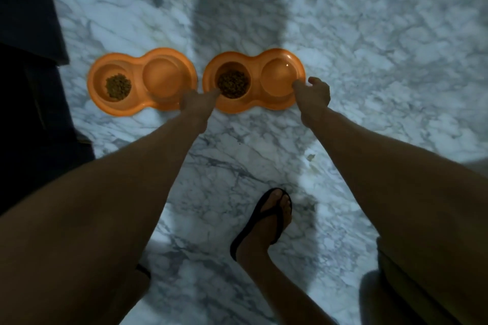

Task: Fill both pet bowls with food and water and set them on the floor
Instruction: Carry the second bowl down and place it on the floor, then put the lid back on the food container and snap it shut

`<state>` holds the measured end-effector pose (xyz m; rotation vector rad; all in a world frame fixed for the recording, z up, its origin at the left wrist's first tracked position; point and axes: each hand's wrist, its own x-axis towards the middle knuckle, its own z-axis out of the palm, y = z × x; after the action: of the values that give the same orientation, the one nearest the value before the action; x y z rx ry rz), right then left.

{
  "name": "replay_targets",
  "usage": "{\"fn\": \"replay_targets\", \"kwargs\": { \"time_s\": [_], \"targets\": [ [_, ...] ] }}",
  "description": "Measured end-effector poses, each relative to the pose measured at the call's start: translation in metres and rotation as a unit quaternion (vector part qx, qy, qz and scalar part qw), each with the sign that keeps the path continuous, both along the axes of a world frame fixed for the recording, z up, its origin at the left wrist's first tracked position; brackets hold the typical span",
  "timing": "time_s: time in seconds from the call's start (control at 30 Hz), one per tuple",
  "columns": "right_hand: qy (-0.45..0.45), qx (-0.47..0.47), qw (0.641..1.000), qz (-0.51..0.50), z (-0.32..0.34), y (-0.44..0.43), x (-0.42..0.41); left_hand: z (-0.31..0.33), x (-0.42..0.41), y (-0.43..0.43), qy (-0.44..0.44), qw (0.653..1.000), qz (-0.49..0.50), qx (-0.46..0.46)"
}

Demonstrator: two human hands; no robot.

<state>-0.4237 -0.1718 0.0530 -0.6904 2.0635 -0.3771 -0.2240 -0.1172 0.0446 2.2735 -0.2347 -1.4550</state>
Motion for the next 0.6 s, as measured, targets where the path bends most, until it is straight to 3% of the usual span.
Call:
{"fn": "replay_targets", "kwargs": {
  "time_s": [0.3, 0.6],
  "targets": [
    [-0.052, 0.001, 0.998, -0.016, 0.224, 0.029, 0.061, 0.233, 0.054, 0.08, -0.004, 0.993, 0.115, 0.017],
    [-0.097, -0.068, 0.988, 0.096, 0.458, 0.097, 0.165, 0.492, 0.142, 0.134, -0.073, 0.986, 0.116, -0.094]
  ]
}}
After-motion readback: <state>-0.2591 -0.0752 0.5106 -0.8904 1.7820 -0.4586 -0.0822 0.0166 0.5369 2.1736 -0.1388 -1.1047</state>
